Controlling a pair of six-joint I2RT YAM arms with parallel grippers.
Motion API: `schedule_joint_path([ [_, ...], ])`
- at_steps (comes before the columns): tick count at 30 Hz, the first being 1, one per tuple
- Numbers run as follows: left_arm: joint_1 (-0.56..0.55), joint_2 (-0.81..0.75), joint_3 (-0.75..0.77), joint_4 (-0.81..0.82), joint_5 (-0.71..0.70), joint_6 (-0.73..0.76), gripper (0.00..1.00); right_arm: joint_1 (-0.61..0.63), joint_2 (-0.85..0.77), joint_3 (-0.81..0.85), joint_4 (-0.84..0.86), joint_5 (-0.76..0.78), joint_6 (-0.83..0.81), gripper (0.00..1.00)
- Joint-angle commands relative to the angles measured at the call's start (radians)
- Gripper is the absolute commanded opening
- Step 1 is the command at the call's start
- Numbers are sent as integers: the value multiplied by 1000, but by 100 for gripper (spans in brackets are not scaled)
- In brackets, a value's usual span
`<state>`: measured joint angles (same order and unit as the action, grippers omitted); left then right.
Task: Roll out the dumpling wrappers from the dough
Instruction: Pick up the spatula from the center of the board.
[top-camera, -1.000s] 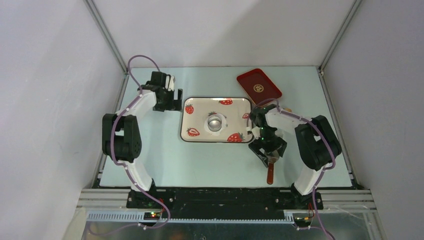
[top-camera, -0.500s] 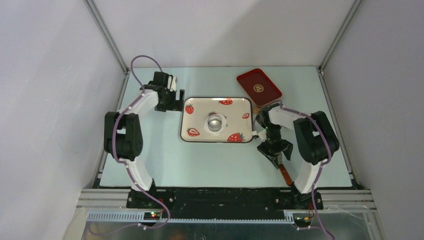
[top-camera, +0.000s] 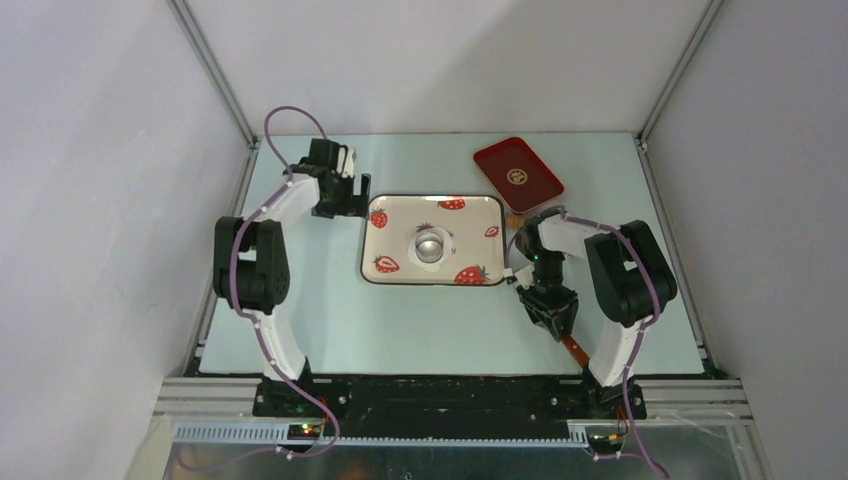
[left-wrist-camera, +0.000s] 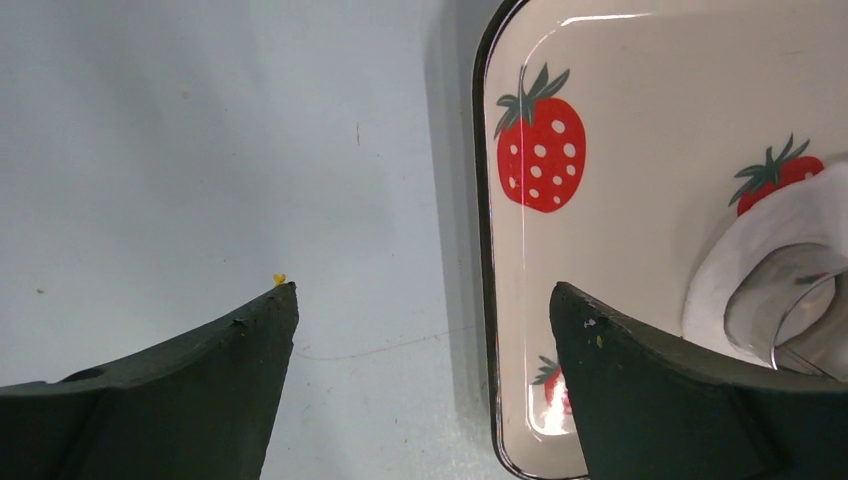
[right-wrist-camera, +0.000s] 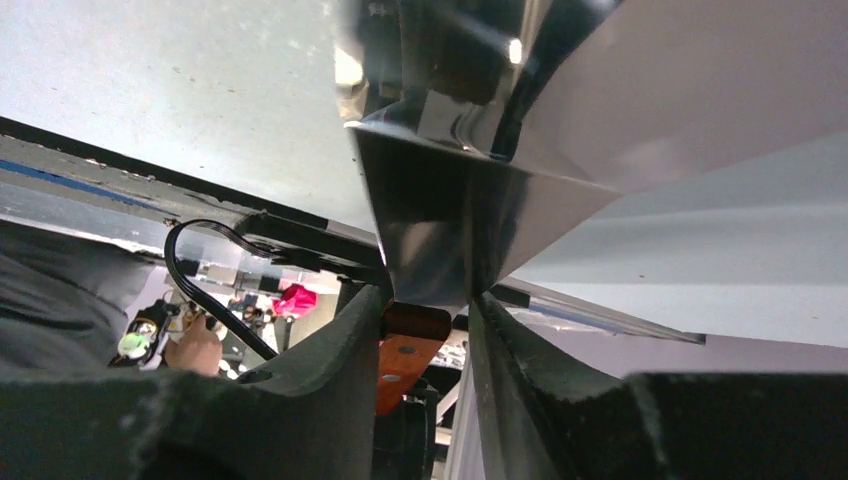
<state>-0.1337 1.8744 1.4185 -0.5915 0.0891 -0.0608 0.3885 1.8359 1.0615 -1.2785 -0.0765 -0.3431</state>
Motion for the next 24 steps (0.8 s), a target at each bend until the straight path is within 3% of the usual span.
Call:
schedule_joint_path([
  [1,-4,32,49,21,-17,-12,100,2,28,-24,22,-36,-15,27],
  [6,-4,58,69,20,-6,-24,100,-1,25,-35,26,-4,-8,22],
  [9,-5,71,77,20,2,-29,100,-3,9,-28,36,16,-13,1],
  [24,-8,84,114,20,64,-41,100,-45,-87,241,45,225,-28,0],
])
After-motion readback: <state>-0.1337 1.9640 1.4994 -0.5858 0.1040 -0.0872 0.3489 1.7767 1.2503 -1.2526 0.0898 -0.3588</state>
